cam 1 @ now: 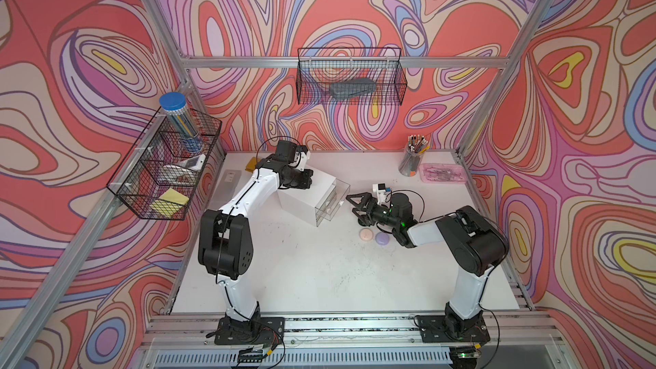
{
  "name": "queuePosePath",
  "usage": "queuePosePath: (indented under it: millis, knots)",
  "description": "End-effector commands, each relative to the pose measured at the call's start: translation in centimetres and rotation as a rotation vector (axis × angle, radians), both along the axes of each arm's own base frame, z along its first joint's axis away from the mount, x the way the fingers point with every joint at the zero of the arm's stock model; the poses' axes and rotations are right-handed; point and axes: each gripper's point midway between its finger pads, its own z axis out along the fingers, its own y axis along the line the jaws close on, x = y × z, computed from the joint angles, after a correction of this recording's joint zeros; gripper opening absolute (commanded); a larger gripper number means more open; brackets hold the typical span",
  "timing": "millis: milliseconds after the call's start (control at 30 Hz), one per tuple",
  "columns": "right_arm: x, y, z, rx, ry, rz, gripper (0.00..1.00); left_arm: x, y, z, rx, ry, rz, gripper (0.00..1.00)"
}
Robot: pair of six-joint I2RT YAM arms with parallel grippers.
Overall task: Put the bluetooth earphones in the drawer according to color
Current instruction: Open the drawer in the storage box, then pick up the Bluetooth earphone from the center of the board.
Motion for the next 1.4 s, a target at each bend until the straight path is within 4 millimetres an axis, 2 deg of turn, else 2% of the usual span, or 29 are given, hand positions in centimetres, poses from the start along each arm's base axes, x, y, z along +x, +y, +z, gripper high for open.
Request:
queuePosePath:
  millis: [0,67,133,167,200,300,467,800,1033,1367]
  knots:
    - [-0.3,-1.1,3.0,-0.201,-0.104,0.026,0.98,-4.3,1.8,-7.7,0.128,0.283,0.013,0.00]
    - [0.0,-2.5,4.9,-0.367,-0.157,0.011,0.98,-4.3,1.9,-7.5,0.129,0.280,0.015,0.00]
    - [0.0,-5.1,5.9,-0.588,-0.155,-0.031,0.98,-4.3,1.9,-7.4,0.129,0.276,0.018,0.00]
    - [0.1,-5.9,6.7,-0.646,-0.154,-0.047,0.98,-4.3,1.9,-7.2,0.126,0.272,0.019,0.00]
    - [-0.3,-7.9,6.1,-0.782,-0.116,-0.059,0.98,-4.3,1.8,-7.2,0.123,0.271,0.018,0.00]
    - [-1.4,-11.4,5.1,-1.018,-0.021,-0.041,0.97,-4.3,1.7,-7.0,0.116,0.267,0.018,0.00]
    - [-3.0,-14.6,3.3,-1.159,0.081,-0.078,0.97,-4.3,1.9,-6.9,0.124,0.265,0.020,0.00]
    - [-4.0,-16.3,-1.0,-1.215,0.198,0.005,0.89,-4.6,2.0,-6.3,0.140,0.251,0.019,0.00]
    - [-4.1,-18.3,-4.1,-1.205,0.305,0.060,0.89,-4.8,1.7,-6.9,0.138,0.268,0.003,0.00]
    - [-2.9,-17.1,-8.1,-1.193,0.368,0.154,0.87,-4.9,1.8,-7.2,0.148,0.272,-0.003,0.00]
